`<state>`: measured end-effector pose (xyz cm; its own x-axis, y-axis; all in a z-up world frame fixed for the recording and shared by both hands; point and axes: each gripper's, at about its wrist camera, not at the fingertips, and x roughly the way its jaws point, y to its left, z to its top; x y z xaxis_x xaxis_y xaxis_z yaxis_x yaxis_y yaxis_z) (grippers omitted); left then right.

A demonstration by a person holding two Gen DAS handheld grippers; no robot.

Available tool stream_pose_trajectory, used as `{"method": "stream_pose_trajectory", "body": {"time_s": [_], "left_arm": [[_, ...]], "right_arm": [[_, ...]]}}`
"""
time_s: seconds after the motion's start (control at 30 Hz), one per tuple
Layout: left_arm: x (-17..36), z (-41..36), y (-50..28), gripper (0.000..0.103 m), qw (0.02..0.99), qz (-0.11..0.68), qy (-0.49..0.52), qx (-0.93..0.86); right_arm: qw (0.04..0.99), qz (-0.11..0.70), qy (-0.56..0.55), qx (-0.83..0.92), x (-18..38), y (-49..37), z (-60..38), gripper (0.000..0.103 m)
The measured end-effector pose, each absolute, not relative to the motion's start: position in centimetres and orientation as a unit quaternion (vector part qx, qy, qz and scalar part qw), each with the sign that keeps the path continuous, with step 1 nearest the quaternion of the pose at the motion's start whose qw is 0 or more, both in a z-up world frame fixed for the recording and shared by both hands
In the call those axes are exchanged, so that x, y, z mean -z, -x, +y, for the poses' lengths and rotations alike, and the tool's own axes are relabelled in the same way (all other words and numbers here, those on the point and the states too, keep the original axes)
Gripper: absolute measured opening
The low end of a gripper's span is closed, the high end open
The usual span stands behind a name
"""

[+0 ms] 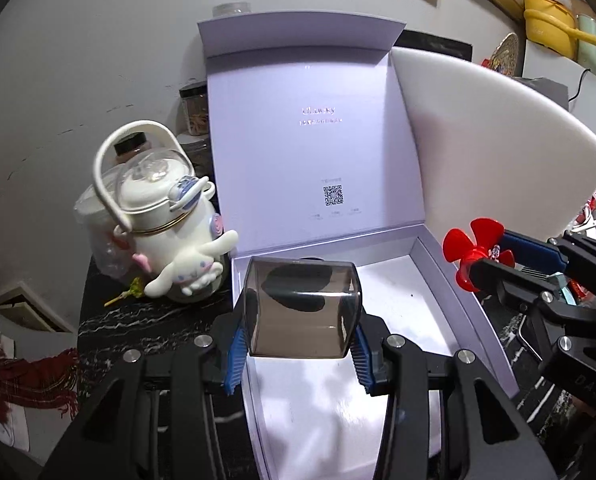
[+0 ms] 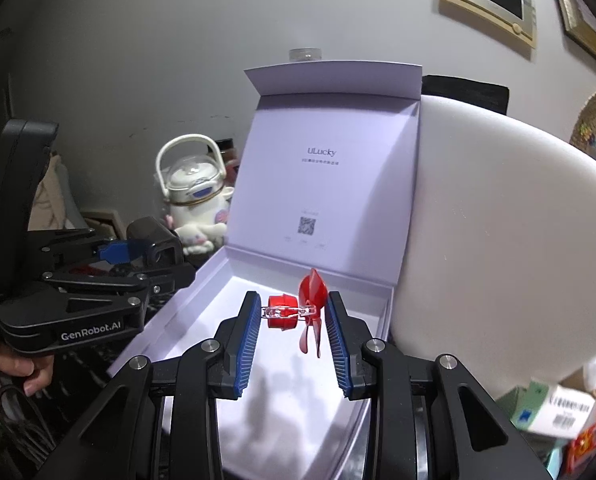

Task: Organize rigid objects
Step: 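Carry the dark case and red fan toward the open lavender box with both grippers, then open the right gripper to drop the red fan while the left releases the case into the box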

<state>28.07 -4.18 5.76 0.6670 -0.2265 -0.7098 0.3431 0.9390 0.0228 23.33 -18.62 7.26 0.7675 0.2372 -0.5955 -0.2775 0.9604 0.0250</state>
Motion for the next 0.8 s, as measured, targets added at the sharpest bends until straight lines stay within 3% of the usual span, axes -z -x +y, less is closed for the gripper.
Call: {"method": "stream_pose_trajectory", "body": {"time_s": [0.8], "left_arm": [[-1.5, -7.2, -34.9, 0.043, 0.881, 0.431, -0.119, 0.155]], "right_arm": [[0.923, 0.353, 0.039, -0.146, -4.1, -29.4, -18.0, 0.033]]}}
